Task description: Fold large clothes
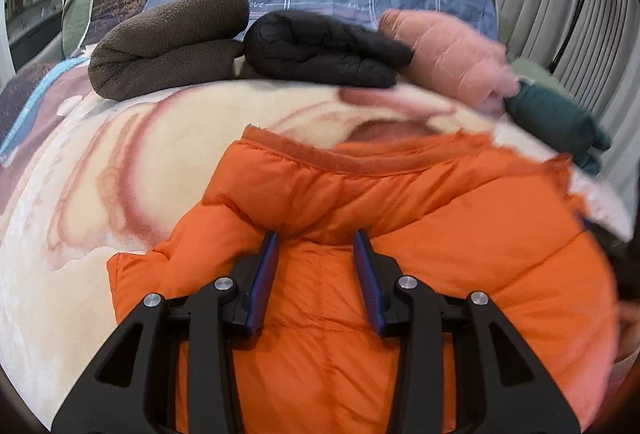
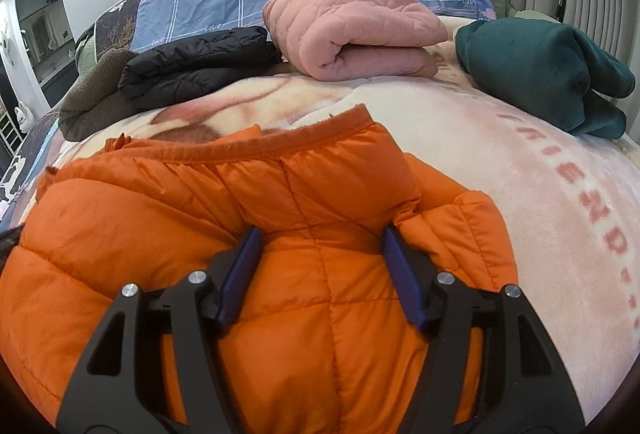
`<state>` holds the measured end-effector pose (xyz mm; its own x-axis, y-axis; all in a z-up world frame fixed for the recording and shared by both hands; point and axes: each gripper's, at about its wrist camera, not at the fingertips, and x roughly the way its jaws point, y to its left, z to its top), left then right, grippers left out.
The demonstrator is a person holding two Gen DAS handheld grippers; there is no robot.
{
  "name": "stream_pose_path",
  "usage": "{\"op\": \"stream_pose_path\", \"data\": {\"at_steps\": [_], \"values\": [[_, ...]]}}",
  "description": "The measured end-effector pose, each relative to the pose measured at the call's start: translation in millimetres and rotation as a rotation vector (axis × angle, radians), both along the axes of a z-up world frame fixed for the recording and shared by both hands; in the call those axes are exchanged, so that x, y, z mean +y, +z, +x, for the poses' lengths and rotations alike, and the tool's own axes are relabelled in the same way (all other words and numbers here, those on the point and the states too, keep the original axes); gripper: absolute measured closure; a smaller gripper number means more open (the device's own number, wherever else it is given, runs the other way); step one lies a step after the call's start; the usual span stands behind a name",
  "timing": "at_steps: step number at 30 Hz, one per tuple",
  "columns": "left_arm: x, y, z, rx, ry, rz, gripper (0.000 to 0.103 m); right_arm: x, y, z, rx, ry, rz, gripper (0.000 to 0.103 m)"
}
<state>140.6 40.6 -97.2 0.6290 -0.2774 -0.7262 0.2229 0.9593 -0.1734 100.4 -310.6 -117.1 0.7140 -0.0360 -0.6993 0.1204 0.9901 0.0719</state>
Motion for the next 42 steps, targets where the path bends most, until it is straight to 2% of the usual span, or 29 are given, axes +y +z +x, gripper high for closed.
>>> {"op": "stream_pose_path", "data": {"at_steps": [3, 6, 8, 10, 11, 12, 13, 16, 21, 37, 40, 42], "values": [[-15, 34, -19, -0.08, -0.093, -0.077, 0.063, 0, -1, 2, 0.001, 0.001, -0.004, 0.038], [-47, 64, -43, -0.171, -0.205, -0.071, 0.062, 0, -2, 1, 0.0, 0.0, -0.006, 0.038], [-68, 70, -49, -0.183, -0.224, -0.044, 0.062, 0, -1, 1, 0.0, 0.001, -0.004, 0.038], [-86, 59, -40, -0.141, -0.215, -0.009, 0.062, 0, -1, 1, 0.0, 0.0, -0.005, 0.038], [-93, 42, -28, -0.084, -0.204, 0.018, 0.061, 0, -1, 1, 0.0, 0.0, -0.004, 0.038], [-94, 28, -20, -0.05, -0.192, 0.032, 0.056, 0, -1, 1, 0.0, 0.0, -0.002, 0.038], [-93, 9, -10, -0.017, -0.183, 0.029, 0.054, -1, -1, 1, -0.001, 0.0, 0.007, 0.038], [-83, -5, -1, 0.019, -0.178, -0.018, 0.054, -6, 0, 2, 0.0, 0.002, 0.045, 0.038], [-88, -10, -4, -0.015, -0.178, 0.047, 0.054, -2, -1, 3, 0.004, 0.0, 0.022, 0.038], [-83, -22, 1, 0.004, -0.183, 0.029, 0.053, 1, -3, 8, 0.017, -0.007, -0.008, 0.038], [-84, -23, -1, -0.006, -0.184, 0.04, 0.054, 6, 7, 6, 0.041, -0.013, -0.035, 0.039], [-84, -21, -2, -0.013, -0.181, 0.036, 0.054, 8, 22, 3, 0.082, -0.053, -0.013, 0.042]]}}
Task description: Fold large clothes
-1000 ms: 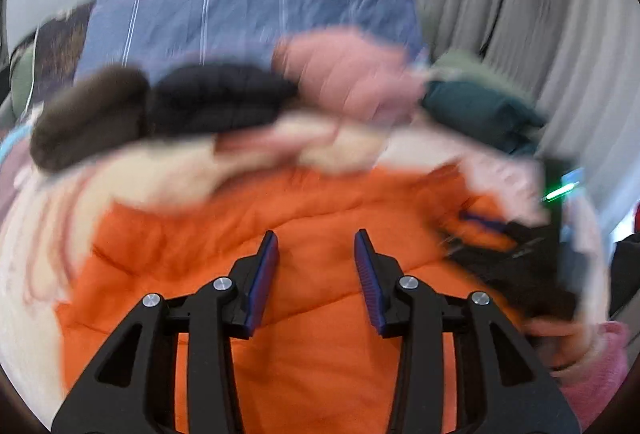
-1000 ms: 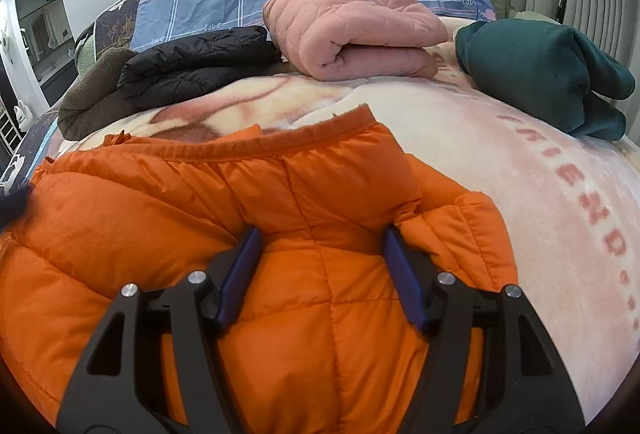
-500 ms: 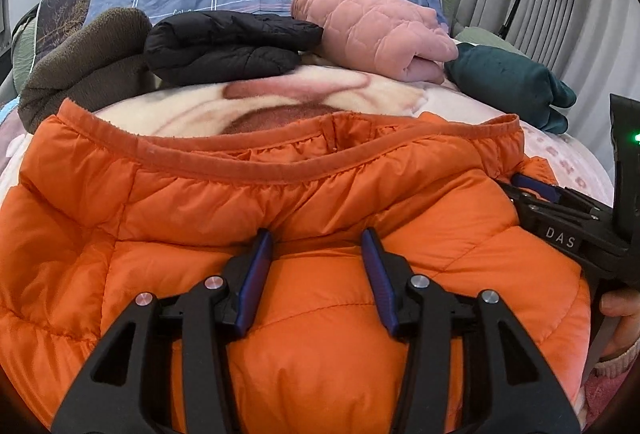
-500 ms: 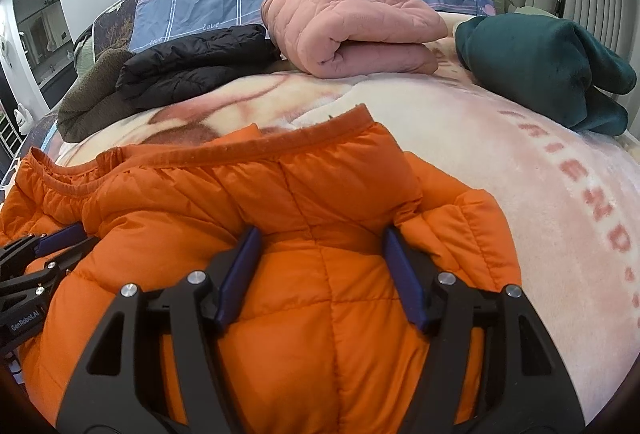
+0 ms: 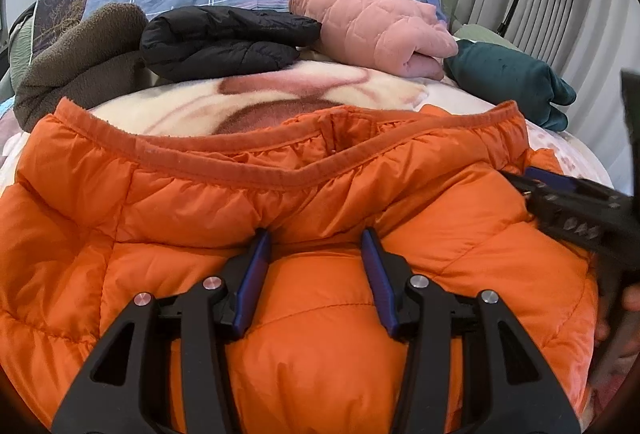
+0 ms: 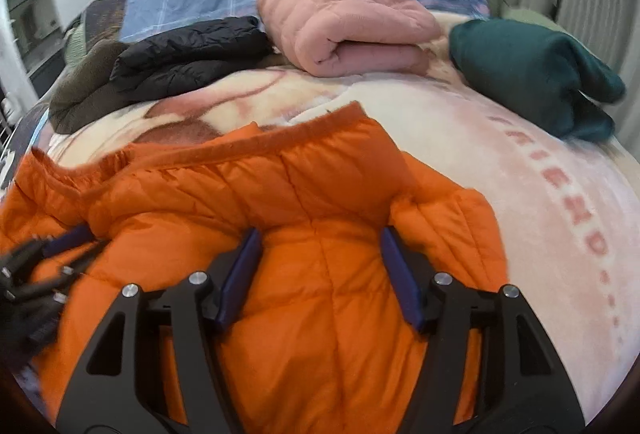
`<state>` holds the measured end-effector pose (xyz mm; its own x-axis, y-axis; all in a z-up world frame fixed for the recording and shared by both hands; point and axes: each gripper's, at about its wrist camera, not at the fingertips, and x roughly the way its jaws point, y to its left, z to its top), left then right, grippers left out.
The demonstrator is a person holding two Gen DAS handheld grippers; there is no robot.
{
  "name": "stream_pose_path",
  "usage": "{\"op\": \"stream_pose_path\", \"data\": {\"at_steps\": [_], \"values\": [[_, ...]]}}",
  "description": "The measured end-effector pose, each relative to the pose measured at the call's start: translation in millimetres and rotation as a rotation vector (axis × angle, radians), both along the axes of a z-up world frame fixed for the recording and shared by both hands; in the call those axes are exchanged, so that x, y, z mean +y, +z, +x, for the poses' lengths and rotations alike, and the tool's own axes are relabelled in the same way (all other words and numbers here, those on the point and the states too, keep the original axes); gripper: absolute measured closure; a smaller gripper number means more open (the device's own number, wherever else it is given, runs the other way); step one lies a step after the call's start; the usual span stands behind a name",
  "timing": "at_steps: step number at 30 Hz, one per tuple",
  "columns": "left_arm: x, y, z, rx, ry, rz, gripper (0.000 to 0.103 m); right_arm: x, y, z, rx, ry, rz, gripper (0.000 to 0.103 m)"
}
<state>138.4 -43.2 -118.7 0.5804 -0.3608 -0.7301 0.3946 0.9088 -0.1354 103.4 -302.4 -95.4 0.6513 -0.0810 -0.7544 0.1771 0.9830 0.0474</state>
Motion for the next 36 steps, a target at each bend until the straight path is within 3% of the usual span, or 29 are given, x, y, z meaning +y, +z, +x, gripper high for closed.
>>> {"op": "stream_pose_path", "data": {"at_steps": [3, 6, 8, 10, 13, 22, 27, 29, 32, 33, 36], "values": [[0, 1, 0, 0.003, 0.001, -0.006, 0.054, 10, 33, -14, -0.06, 0.01, 0.164, 0.043], [1, 1, 0, 0.005, 0.0, -0.016, 0.054, 46, 49, -15, -0.11, 0.11, 0.079, 0.039], [3, 2, -1, 0.008, 0.007, -0.03, 0.054, 54, 35, -2, -0.068, 0.099, 0.027, 0.04], [6, 2, -1, 0.013, 0.016, -0.037, 0.054, 40, 0, 14, 0.016, 0.082, 0.124, 0.04], [7, 2, 3, 0.042, 0.037, -0.051, 0.053, 41, -16, 20, 0.026, 0.137, 0.063, 0.039], [0, -5, 9, 0.033, 0.038, -0.011, 0.053, 48, -32, 19, -0.011, 0.11, -0.02, 0.037], [11, 8, 0, 0.04, 0.041, -0.062, 0.051, 47, -8, 4, -0.015, 0.104, 0.029, 0.036], [22, 23, -8, 0.059, 0.057, -0.116, 0.047, 49, 14, -19, -0.052, 0.089, 0.077, 0.031], [32, 42, -29, 0.04, 0.018, -0.168, 0.045, 63, 33, -52, -0.114, 0.156, 0.117, 0.028], [33, 47, -40, 0.014, -0.001, -0.16, 0.041, 68, 31, -59, -0.109, 0.173, 0.112, 0.029], [26, 35, -54, -0.014, 0.033, -0.022, 0.039, 71, 2, -59, -0.061, 0.151, 0.061, 0.028]]}}
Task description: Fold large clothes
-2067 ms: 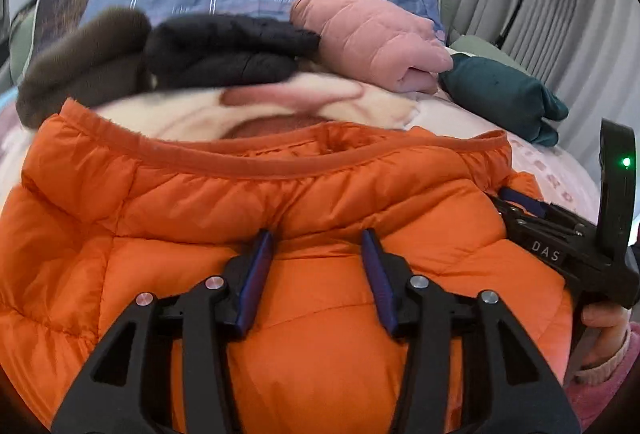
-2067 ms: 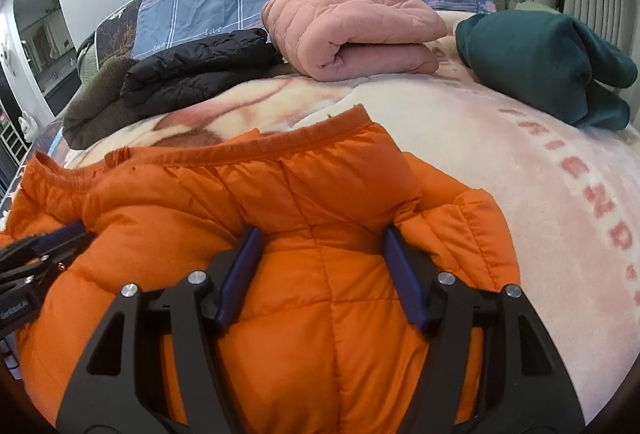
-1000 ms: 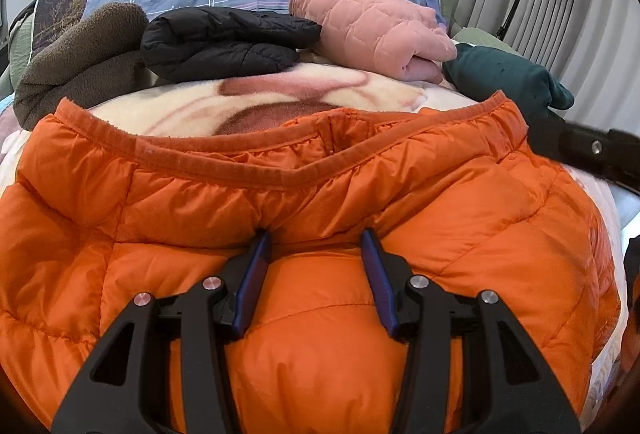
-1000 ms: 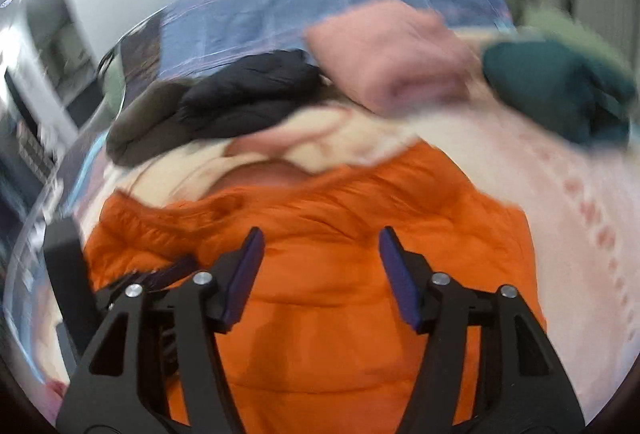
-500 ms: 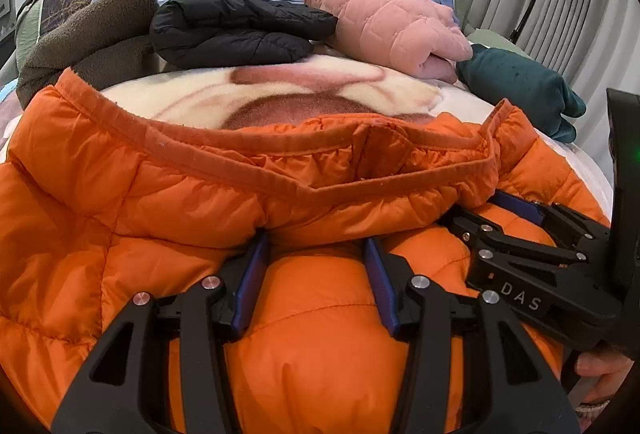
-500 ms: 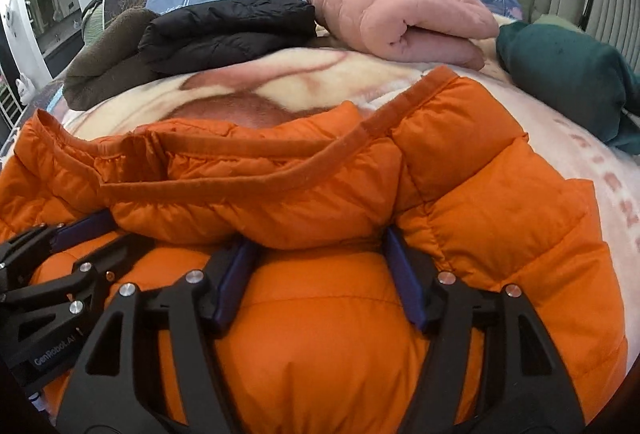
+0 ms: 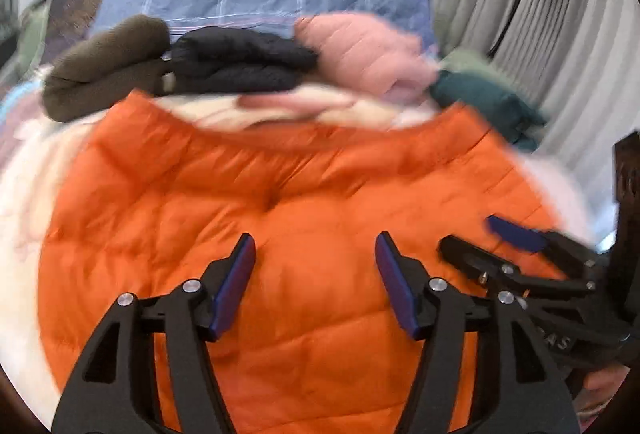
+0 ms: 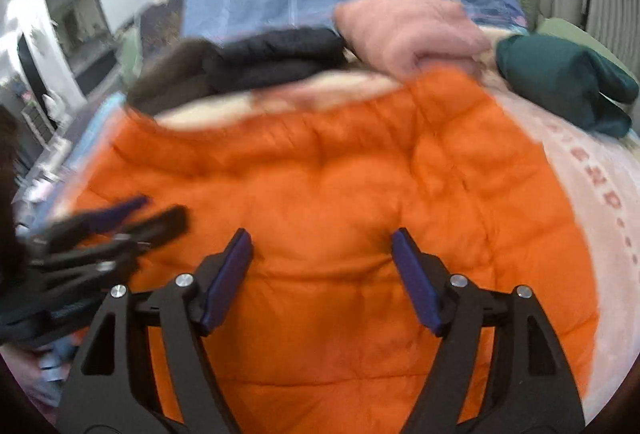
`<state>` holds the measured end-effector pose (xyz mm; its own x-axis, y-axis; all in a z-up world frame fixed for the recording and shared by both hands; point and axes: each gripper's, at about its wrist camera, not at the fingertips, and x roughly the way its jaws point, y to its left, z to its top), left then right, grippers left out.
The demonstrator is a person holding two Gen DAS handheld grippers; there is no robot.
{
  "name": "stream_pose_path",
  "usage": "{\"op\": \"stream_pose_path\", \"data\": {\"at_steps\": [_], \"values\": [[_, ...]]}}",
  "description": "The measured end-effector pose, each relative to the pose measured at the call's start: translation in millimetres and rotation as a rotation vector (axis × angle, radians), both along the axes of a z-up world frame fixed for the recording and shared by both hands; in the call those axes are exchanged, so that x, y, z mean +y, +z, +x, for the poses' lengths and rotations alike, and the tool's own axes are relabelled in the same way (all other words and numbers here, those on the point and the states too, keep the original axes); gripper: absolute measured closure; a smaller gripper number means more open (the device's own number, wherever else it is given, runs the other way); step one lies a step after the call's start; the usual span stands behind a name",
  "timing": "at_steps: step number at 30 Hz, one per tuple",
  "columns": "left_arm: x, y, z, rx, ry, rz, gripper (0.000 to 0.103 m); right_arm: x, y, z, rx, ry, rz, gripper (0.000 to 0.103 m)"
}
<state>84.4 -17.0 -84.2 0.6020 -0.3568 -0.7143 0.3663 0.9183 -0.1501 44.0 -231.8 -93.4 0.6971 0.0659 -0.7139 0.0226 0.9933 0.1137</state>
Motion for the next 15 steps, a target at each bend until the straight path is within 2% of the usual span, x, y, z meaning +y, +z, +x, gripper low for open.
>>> {"op": "stream_pose_path", "data": {"at_steps": [4, 8, 15], "values": [[-9, -27, -6, -0.041, -0.004, 0.103, 0.035, 2, -27, -1, -0.003, 0.037, -0.046, 0.027], [-15, -38, -4, -0.044, -0.004, 0.143, 0.033, -2, -39, 0, 0.003, 0.048, -0.047, 0.027], [-8, -33, -7, -0.048, -0.015, 0.122, 0.034, -1, -33, -7, -0.026, 0.073, -0.05, 0.027]]}}
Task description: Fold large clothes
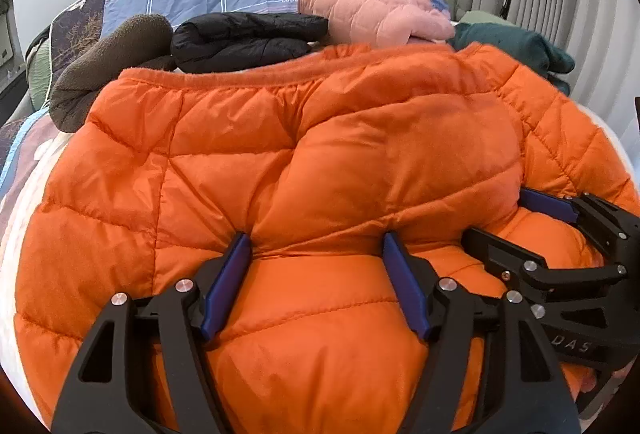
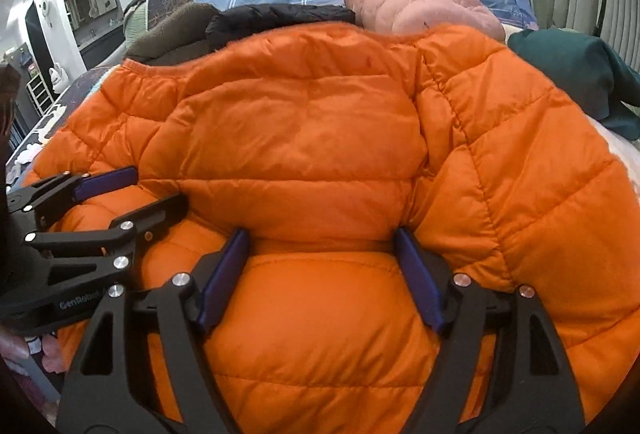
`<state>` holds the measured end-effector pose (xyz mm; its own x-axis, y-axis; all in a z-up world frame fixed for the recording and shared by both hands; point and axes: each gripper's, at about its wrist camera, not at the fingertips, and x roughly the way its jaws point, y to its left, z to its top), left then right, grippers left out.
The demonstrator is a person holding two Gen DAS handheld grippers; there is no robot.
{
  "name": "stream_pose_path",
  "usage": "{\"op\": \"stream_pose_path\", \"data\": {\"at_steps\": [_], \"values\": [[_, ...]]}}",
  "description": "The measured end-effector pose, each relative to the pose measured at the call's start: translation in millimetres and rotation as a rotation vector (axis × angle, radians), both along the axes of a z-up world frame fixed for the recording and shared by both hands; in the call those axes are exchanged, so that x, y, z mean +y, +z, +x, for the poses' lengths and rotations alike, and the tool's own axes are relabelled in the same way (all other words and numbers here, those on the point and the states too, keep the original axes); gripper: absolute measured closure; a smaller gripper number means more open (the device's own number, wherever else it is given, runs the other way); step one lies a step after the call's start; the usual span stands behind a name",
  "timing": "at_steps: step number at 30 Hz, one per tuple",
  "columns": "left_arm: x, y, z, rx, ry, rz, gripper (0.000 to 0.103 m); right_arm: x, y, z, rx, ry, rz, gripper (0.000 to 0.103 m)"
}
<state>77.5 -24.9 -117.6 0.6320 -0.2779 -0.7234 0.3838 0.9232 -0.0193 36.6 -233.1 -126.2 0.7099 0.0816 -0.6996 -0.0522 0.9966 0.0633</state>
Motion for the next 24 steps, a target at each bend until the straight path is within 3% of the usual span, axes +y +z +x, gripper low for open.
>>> {"op": "stream_pose_path", "data": {"at_steps": [7, 9, 12, 16, 21, 24], "values": [[20, 39, -44, -0.002, -0.075, -0.11, 0.034, -8, 48, -60, -0.083, 0.048, 0.056, 0.029], [19, 36, -61, 0.006, -0.105, -0.087, 0.034, -8, 45, -70, -0.062, 0.063, 0.061, 0.029], [16, 11, -65, 0.03, -0.089, -0.023, 0.03, -9, 11, -70, 0.056, 0.046, 0.035, 0.028], [5, -10, -62, 0.019, -0.065, 0.062, 0.029, 5, -11, -64, 0.07, 0.027, -0.061, 0.028], [7, -8, -58, 0.038, -0.063, 0.047, 0.029, 3, -9, -64, 0.064, 0.043, -0.051, 0.028], [15, 6, -64, 0.042, -0.048, 0.007, 0.03, -3, 7, -80, 0.041, 0.031, -0.028, 0.029]]}}
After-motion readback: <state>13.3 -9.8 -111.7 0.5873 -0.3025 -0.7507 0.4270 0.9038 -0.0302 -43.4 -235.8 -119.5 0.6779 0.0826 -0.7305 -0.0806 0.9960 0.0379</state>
